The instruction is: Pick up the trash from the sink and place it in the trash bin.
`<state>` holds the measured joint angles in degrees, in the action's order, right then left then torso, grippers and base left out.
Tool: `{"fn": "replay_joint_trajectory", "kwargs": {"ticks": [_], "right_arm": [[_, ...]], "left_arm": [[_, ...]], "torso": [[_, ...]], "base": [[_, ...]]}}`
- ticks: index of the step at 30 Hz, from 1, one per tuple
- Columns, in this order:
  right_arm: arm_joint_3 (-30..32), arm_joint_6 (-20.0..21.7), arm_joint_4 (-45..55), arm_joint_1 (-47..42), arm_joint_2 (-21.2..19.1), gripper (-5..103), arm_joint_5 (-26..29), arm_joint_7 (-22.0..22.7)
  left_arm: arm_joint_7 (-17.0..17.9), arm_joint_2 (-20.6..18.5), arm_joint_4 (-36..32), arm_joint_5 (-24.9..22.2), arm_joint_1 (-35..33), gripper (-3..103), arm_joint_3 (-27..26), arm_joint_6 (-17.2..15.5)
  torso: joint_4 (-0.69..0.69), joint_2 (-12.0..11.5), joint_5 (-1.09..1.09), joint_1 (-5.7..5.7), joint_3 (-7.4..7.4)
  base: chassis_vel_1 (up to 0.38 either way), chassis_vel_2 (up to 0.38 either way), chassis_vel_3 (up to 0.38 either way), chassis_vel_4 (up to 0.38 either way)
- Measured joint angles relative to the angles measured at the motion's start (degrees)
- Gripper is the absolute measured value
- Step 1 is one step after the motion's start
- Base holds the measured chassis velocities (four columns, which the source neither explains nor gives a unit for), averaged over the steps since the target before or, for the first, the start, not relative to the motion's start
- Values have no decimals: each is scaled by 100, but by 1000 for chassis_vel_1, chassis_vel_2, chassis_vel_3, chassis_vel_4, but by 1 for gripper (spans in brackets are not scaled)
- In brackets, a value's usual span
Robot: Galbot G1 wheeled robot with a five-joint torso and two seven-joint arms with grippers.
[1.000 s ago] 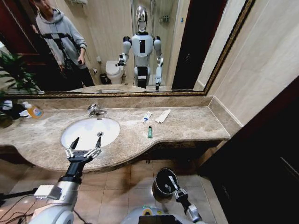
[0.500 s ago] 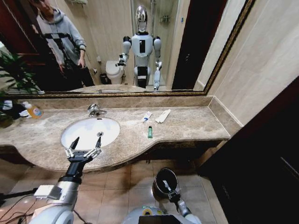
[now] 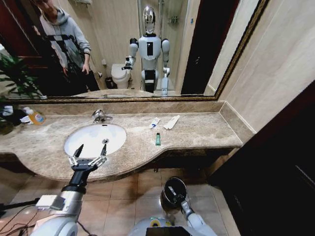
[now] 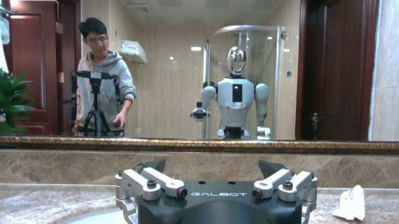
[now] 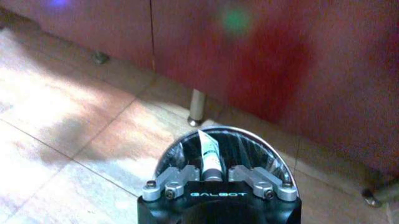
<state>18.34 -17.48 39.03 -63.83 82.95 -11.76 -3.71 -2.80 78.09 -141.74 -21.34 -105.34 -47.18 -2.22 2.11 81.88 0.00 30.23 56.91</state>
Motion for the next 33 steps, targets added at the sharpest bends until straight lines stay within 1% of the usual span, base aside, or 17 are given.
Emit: {"fn": "replay_joint_trajectory", "kwargs": {"ticks": [4,9,10,11,12,16,17,19,21,22,23,24,25,27,28,32,33], "right_arm": [[85,-50,-484,256,50,19,-158,5],[114,-64,-739,390,105,19,-218,12],[123,-63,-810,434,131,15,-241,14],[136,-60,-869,472,156,19,-272,19],[136,-60,-869,472,156,19,-272,19],[191,-36,-983,545,204,40,-296,57],[191,-36,-983,545,204,40,-296,57],[194,-31,-1003,551,202,51,-295,67],[197,-29,-1002,551,199,51,-293,69],[205,-25,-988,549,194,61,-288,75],[216,-20,-951,535,190,61,-282,84],[224,-13,-902,506,182,67,-282,86],[224,-13,-902,506,182,67,-282,86],[246,2,-800,436,170,78,-284,87],[246,2,-800,436,170,78,-284,87],[284,6,-725,298,174,98,-250,101],[284,6,-725,298,174,98,-250,101]], "left_arm": [[0,0,0,0,0,100,0,0],[0,0,0,0,0,100,0,0],[0,0,0,0,0,100,0,0],[0,0,0,0,0,100,0,0],[0,0,0,0,0,100,0,0],[0,0,0,0,0,100,0,0],[0,0,0,0,0,100,0,0],[0,0,0,0,0,100,0,0],[0,0,0,0,0,100,0,0],[0,0,0,0,0,100,0,0],[0,0,0,0,0,100,0,0],[0,0,0,0,0,100,0,0],[0,0,0,0,0,100,0,0],[0,0,0,0,0,100,0,0],[0,0,0,0,0,100,0,0],[0,0,0,0,0,100,0,0],[0,0,0,0,0,100,0,0]], "torso": [[0,0,0,0,0],[0,0,-1,0,0],[0,0,0,0,0],[0,0,0,0,0],[0,0,0,0,0],[0,0,0,0,0],[0,0,0,0,0],[0,0,0,0,0],[0,0,0,0,0],[0,0,0,0,0],[0,0,0,0,0],[0,0,0,0,0],[0,0,0,0,0],[0,0,-1,0,0],[0,0,-1,0,0],[-1,0,0,0,0],[-1,0,0,0,0]], "base": [[0,0,0,0],[0,0,0,0],[0,0,0,0],[0,0,0,0],[0,0,0,0],[0,0,0,0],[0,0,0,0],[0,0,0,0],[0,0,0,0],[0,0,0,0],[0,0,0,0],[0,0,0,0],[0,0,0,0],[0,0,0,0],[0,0,0,0],[0,0,0,0],[0,0,0,0]]}}
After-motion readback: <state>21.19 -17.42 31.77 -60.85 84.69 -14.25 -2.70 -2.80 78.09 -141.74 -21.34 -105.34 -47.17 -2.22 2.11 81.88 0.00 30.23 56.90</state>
